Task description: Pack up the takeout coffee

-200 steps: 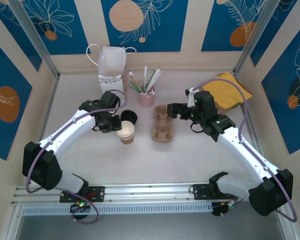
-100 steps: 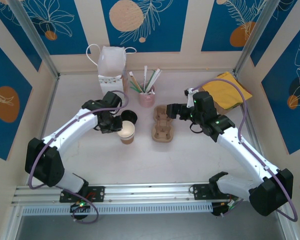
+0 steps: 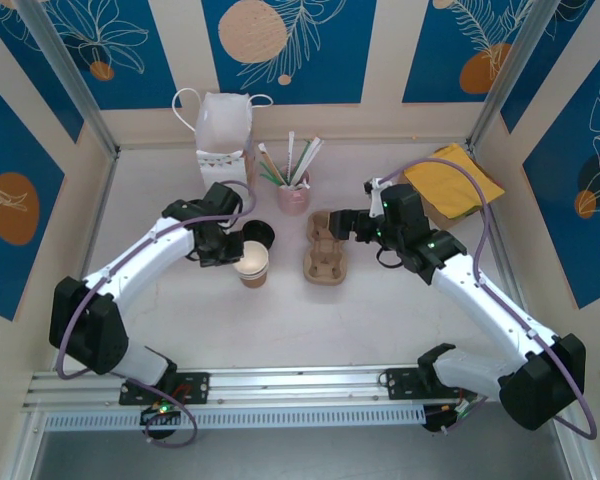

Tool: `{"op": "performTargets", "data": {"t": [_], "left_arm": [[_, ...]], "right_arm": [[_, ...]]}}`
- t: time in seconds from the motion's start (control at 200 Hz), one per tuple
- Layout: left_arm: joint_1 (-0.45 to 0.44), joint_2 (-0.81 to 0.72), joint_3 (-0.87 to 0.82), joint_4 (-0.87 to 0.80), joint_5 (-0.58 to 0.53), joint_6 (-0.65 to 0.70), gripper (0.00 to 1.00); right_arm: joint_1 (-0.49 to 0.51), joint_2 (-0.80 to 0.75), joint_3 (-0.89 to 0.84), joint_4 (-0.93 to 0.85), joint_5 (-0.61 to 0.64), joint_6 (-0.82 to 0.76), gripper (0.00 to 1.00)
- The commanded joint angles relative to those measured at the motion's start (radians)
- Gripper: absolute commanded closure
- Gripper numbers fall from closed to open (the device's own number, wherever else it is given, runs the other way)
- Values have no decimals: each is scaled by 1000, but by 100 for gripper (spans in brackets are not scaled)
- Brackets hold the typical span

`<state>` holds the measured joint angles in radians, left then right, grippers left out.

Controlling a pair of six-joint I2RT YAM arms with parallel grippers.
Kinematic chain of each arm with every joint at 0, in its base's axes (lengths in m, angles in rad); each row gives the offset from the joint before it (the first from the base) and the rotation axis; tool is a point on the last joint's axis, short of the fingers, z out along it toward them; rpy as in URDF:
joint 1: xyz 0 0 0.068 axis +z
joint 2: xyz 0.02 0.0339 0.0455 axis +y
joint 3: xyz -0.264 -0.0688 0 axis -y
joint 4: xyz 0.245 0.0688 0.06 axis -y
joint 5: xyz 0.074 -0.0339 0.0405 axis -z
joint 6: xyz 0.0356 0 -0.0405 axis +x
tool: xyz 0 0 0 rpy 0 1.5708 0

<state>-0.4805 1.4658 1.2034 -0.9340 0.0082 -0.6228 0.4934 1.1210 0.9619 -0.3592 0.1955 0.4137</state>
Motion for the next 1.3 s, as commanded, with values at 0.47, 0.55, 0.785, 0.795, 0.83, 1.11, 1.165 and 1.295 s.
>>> {"op": "performTargets", "data": {"t": [0.47,0.55,0.785,0.795,0.83,1.11,1.165,1.295], "left_arm": [[71,-114,76,-106,2,12,100],[71,-123,104,-122,3,11,100],[71,-154,147,-147,5,-9,100],[71,-155,150,-148,6,-9,100],[71,-161,160,-155,8,-10,100],[59,-186,290,-235,-14,-14,100],[48,-182,314,-241,-10,-14,100],[-1,-155,357,-250,-12,-19,100]], "right_arm": [[38,48,51,3,12,3,1],[38,49,57,2,15,2,1],[38,44,63,-1,4,4,1],[38,44,63,-1,3,5,1],[38,43,63,-6,1,8,1],[37,24,44,-22,0,18,1],[36,16,35,-24,2,23,1],[30,-8,9,-30,10,33,1]]}}
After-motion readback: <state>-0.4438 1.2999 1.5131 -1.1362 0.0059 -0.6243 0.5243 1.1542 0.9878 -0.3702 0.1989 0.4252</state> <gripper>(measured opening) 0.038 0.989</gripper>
